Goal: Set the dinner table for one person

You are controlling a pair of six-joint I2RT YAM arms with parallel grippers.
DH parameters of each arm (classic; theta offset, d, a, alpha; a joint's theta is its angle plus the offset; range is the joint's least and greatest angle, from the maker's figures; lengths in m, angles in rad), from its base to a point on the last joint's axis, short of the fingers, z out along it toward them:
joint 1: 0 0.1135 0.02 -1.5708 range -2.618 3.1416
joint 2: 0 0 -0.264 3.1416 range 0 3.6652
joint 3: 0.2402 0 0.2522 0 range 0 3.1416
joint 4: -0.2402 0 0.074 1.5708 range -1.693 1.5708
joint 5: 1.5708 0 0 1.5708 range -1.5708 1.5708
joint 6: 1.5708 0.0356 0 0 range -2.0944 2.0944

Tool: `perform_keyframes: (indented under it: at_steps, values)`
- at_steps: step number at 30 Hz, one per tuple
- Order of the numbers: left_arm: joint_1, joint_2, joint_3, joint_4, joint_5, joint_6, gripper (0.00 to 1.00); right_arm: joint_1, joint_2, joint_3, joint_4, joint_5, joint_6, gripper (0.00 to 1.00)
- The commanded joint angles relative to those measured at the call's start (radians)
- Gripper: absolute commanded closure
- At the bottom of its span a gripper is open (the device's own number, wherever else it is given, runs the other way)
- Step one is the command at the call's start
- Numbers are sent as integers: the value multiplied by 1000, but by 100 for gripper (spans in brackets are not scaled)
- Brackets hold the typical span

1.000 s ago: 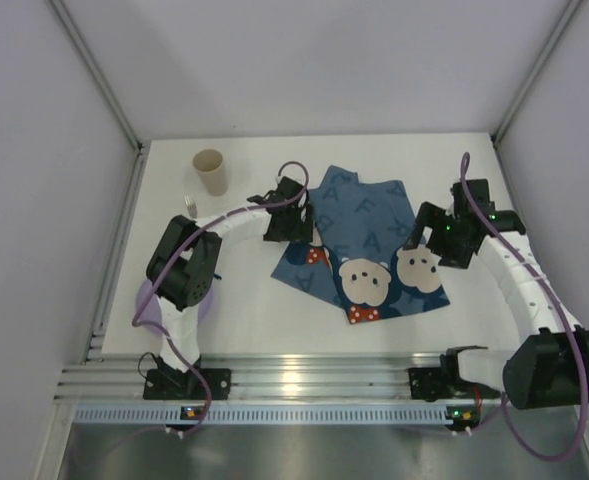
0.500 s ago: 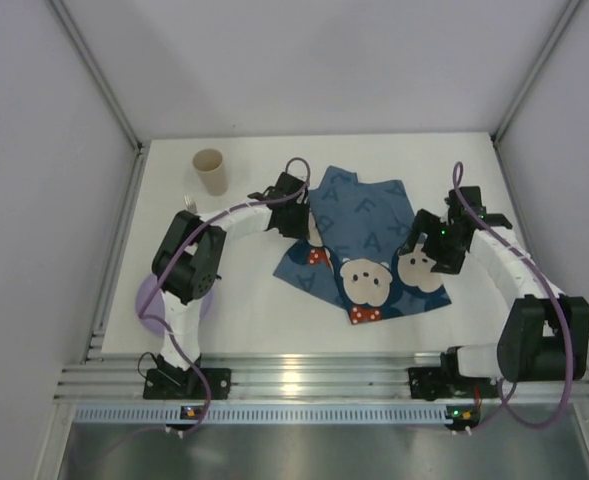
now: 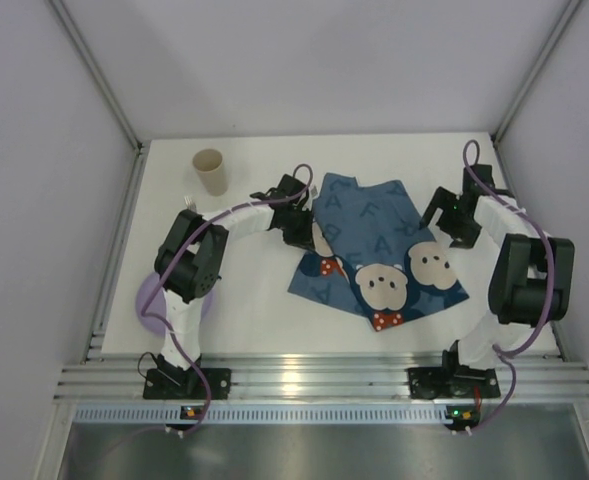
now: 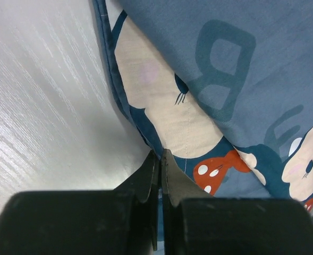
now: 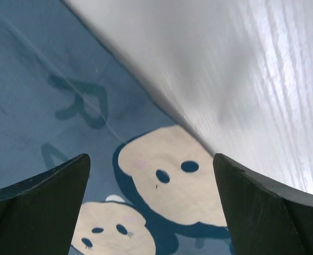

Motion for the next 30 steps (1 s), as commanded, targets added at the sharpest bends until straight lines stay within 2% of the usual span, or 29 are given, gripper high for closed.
perform_keyframes:
  at_steps: [1,6,12,16,19,21,22,24,25,28,30]
  values:
    - [-2,12,4,-153,-44,57,100,-15,62,74,57,54,-21,0]
    - [-2,12,30,-215,-52,75,100,-9,157,89,141,4,14,0]
    - [-4,33,97,-267,-65,95,100,69,254,118,169,-53,45,1]
    - [-2,41,113,-272,-67,90,100,170,256,120,165,-62,64,7]
    - [-2,44,113,-270,-71,86,100,193,234,91,165,-82,84,16]
    - [-2,47,113,-264,-75,84,100,198,216,66,163,-87,89,30]
    - [-2,49,114,-264,-76,81,100,198,211,60,158,-87,84,43]
    - [-2,52,114,-261,-76,78,100,198,202,51,151,-75,75,58]
    - [-2,50,113,-261,-79,77,100,198,199,49,146,-69,63,72]
    - [1,53,117,-267,-96,75,100,193,193,63,111,-35,40,95]
    - [5,47,119,-278,-116,71,100,181,187,74,80,-3,31,100]
